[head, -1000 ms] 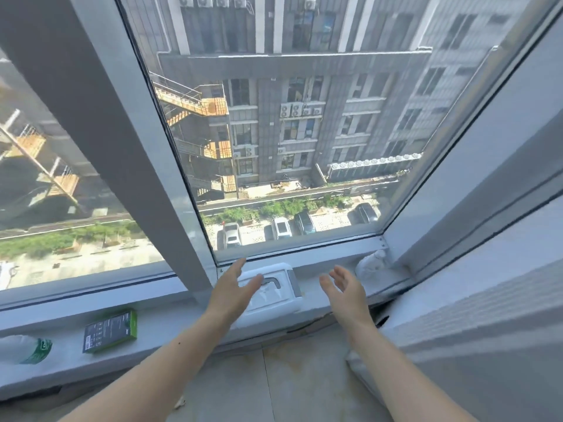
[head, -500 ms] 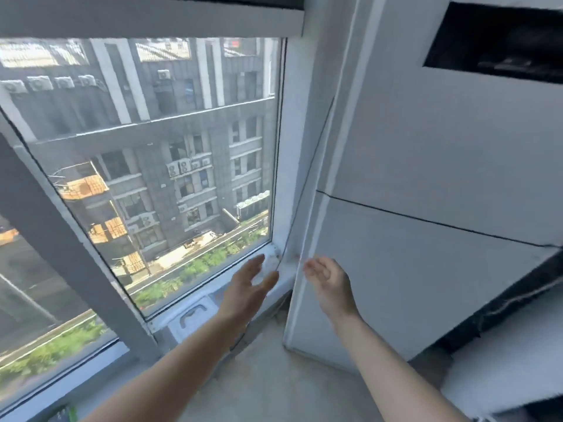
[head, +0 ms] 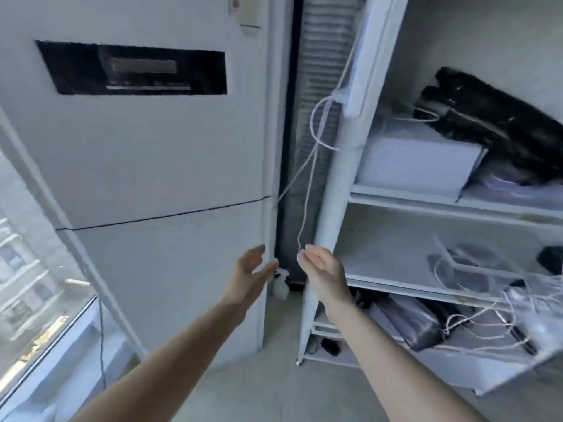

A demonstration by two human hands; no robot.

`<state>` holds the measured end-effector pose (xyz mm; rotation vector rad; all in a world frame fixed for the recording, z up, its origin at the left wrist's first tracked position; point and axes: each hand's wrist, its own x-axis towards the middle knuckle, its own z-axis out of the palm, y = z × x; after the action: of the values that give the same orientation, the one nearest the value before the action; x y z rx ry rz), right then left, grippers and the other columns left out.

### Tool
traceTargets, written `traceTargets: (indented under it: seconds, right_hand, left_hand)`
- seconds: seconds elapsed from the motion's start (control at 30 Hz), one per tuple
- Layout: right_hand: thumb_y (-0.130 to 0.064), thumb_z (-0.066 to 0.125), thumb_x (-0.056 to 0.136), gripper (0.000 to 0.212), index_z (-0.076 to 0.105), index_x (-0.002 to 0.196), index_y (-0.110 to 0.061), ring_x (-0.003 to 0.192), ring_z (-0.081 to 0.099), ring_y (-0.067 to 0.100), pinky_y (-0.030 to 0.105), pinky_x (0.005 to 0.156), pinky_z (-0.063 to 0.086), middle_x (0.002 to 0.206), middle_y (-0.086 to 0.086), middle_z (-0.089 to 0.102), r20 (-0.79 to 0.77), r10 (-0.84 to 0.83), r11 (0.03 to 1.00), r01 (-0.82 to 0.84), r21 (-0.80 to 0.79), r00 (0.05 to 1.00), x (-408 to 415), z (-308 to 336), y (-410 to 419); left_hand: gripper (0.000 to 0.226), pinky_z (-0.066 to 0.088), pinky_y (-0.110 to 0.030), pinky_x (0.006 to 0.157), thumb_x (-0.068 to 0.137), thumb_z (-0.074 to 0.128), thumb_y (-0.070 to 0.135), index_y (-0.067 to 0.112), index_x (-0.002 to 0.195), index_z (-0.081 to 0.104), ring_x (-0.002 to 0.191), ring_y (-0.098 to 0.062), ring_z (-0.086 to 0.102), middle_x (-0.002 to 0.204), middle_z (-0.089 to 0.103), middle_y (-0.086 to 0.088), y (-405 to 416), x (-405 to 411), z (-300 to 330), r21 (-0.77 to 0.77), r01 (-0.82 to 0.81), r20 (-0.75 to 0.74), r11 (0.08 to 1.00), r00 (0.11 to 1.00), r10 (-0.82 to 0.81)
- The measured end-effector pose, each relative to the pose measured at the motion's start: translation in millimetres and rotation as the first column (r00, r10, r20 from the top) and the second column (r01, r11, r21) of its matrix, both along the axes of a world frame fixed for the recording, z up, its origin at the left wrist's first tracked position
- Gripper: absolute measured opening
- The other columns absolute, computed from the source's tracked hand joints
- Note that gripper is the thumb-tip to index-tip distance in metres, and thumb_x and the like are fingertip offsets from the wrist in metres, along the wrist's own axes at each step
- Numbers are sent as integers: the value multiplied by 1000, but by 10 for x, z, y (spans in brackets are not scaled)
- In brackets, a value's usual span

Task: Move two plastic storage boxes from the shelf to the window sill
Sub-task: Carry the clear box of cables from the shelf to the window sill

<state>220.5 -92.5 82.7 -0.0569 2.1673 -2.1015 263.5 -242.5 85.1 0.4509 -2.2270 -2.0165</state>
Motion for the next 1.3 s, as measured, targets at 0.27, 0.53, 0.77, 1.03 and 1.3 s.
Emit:
traceTargets:
  seconds: [0.27,0.53,0.77,1.03,1.3]
  right_hand:
    - [-19,64,90,34,60,121,-6,103,58,8,14,83,40,114,1,64,-18,-259,959,260,109,966,-718,-13,2099]
    - [-21,68,86,35,61,117,-6,112,61,19,31,97,48,123,12,65,8,-362,904,348,249,932,-1772,-241,4048]
    - [-32,69,85,48,57,125,-11,113,57,20,28,92,44,122,1,60,6,-347,812,297,502,938,-2452,-592,4938]
    - [-47,65,83,73,43,133,1,120,51,34,36,91,43,128,17,53,161,-487,753,319,575,858,-2804,-1072,5291]
    - [-37,64,87,35,48,85,-7,78,50,24,28,54,34,76,4,49,155,-488,768,338,544,859,-2887,-1228,5354]
  left_hand:
    - [53,40,-34,107,88,66,23,11,137,51,129,-18,52,139,55,-6,1984,-1026,-24,13,230,23,973,973,-230]
    - [56,40,-38,108,88,66,20,7,140,48,132,-27,50,146,51,-13,3741,-2123,-300,40,298,148,954,942,-301]
    - [76,32,-35,110,86,66,35,9,149,32,141,-27,39,156,37,-13,4465,-2863,-684,-77,343,297,936,904,-306]
    - [73,36,-33,86,87,62,43,4,143,36,125,-33,49,142,48,-17,4828,-3295,-995,-239,355,431,904,873,-229]
    - [44,38,-25,54,80,73,35,6,104,50,67,-16,50,79,53,-4,4963,-3420,-1126,-223,284,421,933,891,-170]
